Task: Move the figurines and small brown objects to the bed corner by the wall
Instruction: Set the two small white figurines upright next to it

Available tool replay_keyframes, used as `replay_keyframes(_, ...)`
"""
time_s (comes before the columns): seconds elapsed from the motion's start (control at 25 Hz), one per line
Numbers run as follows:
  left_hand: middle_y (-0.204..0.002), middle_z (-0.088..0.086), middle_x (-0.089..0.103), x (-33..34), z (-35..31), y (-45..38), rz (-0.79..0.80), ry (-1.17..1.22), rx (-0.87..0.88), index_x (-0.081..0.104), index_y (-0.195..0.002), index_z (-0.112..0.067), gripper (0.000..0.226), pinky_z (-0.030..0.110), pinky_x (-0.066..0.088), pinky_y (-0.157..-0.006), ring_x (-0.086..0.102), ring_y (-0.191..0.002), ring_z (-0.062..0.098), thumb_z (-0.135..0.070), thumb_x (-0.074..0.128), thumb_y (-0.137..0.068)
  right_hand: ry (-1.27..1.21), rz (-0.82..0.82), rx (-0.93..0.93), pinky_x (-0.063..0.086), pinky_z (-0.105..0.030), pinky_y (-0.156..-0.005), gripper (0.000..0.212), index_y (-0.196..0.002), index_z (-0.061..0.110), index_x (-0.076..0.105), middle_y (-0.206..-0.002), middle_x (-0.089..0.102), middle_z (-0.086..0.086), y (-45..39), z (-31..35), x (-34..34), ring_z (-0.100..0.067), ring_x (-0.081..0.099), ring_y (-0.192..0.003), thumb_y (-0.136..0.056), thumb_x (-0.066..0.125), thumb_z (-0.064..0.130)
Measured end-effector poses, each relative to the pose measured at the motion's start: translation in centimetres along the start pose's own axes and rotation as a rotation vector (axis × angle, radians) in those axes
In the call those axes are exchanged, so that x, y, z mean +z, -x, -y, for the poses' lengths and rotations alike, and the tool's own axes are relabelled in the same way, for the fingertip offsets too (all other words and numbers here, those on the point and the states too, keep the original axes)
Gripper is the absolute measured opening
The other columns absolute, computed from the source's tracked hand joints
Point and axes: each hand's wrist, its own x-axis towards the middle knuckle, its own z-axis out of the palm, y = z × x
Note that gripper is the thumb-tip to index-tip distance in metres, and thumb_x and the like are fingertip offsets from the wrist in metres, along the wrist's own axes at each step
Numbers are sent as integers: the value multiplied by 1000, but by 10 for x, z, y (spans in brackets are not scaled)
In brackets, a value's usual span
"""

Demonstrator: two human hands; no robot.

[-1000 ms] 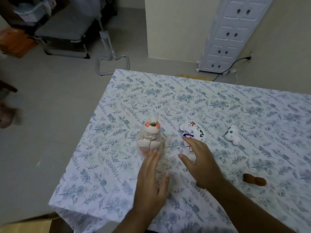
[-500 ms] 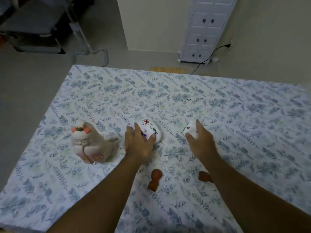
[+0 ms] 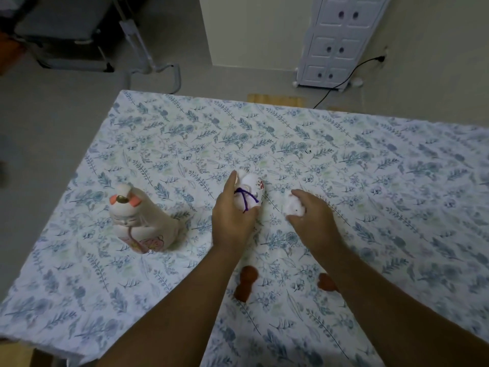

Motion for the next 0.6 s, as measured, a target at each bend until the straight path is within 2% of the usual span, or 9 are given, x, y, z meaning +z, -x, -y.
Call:
replay_keyframes(0.12,-121,-2,67,-5,-5,-7,-48,-181,65,50,-142,-25,76,23,52,-80,60,-105,10,-23,82,-74,163,40,-103,46,-40,-103,57,-136,10,63,-133,68,-7,-2,13,8,-33,53,-127,-82,79,-1)
replay_keyframes(0.2,-108,4,69,-4,-7,-8,-30,-321,137,62,-128,-16,56,33,54,-79,62,-102,22,-22,79,-75,208,46,-95,41,-35,-103,61,-142,11,58,-140,62,-5,-2,14,11,-31,45,-133,-84,77,1)
replay_keyframes(0.28,-116,8,66,1,-5,-3,-4,-351,141,61,-129,-12,54,31,52,-86,58,-112,26,-18,75,-78,186,37,-83,35,-26,-104,64,-144,10,56,-144,58,-8,-1,11,12,-29,44,-136,-84,77,0)
replay_keyframes(0.36,-129,7,61,3,-2,6,-6,-277,139,52,-141,-12,65,26,46,-94,53,-121,23,-12,73,-79,99,37,-68,38,-24,-106,65,-144,9,55,-145,58,-10,2,7,11,-25,50,-136,-84,78,-1)
replay_keyframes(0.48,-125,4,61,0,4,12,0,-204,155,49,-143,-16,69,33,50,-95,55,-116,19,-12,72,-79,7,15,-53,51,-36,-107,64,-143,13,56,-141,62,-9,6,7,12,-23,58,-130,-84,78,0)
replay_keyframes(0.52,-124,3,62,-1,4,11,13,-192,152,48,-143,-17,70,36,51,-94,56,-114,19,-13,74,-79,-4,10,-46,52,-42,-107,64,-142,13,56,-140,63,-9,6,8,12,-23,59,-129,-83,79,0)
replay_keyframes(0.6,-128,2,61,-5,4,10,59,-161,104,40,-149,-22,80,34,50,-95,55,-117,18,-16,77,-79,-21,38,-21,51,-43,-108,69,-144,15,54,-142,61,-9,6,11,10,-23,57,-131,-82,81,2)
